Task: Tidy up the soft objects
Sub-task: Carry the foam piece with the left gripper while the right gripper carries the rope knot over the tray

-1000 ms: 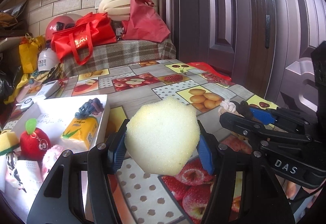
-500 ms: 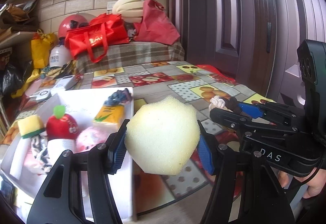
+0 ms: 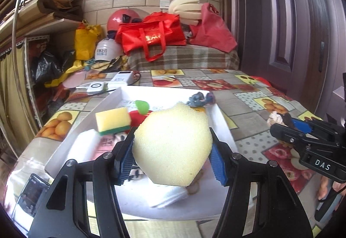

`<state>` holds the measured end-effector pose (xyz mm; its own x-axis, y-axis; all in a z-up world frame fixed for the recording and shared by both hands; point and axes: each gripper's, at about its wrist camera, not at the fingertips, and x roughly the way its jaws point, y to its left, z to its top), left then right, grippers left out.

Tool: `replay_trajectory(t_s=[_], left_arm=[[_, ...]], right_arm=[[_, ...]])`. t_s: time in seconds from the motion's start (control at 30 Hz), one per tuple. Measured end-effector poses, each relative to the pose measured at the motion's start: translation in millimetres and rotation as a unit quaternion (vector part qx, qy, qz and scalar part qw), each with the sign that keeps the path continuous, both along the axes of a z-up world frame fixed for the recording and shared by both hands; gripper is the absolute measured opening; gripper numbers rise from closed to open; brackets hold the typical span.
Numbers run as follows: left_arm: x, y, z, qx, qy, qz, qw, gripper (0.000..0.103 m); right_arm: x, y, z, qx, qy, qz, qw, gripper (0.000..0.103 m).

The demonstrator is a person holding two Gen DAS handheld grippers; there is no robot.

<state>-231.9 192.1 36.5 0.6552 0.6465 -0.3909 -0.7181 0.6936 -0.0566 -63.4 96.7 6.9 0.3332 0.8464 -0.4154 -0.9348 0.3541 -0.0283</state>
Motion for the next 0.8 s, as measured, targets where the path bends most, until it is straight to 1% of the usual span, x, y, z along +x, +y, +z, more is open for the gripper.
replay_trajectory(t_s=[0.1,0.27,0.47,0.57,0.67,0.73,0.8], left_arm=[[-14,21,-2,-0.012,-0.008,0.028,0.9995,0.061],[-27,44,-5,-0.041,-0.026,0.056,0.9973,0.061],[-36,47,-3,-0.038,-0.043,0.071,0.9958,0.061],[-39,49,-4,-0.044,-0.048,0.074,0.9951,0.061],[-35,49,-4,-0.044,-0.039,0.073,0.9956,0.061],[-32,48,-4,-0.041,-0.032,0.072,0.9961,0.061],[-30,46,-4,-0.036,-0.029,0.071,0.9964,0.061]], right_arm=[[-7,4,1,0.011,-0.004,0.007,1.0,0.038],[-21,15,1,0.014,-0.024,0.019,0.999,0.038],[-36,30,1,0.013,-0.035,0.046,0.998,0.038],[-44,40,0,0.005,-0.032,0.079,0.996,0.038],[-57,52,-3,-0.01,-0.037,0.121,0.992,0.038],[-69,62,-6,-0.029,-0.047,0.147,0.988,0.038],[-80,73,-12,-0.058,-0.055,0.174,0.981,0.038]])
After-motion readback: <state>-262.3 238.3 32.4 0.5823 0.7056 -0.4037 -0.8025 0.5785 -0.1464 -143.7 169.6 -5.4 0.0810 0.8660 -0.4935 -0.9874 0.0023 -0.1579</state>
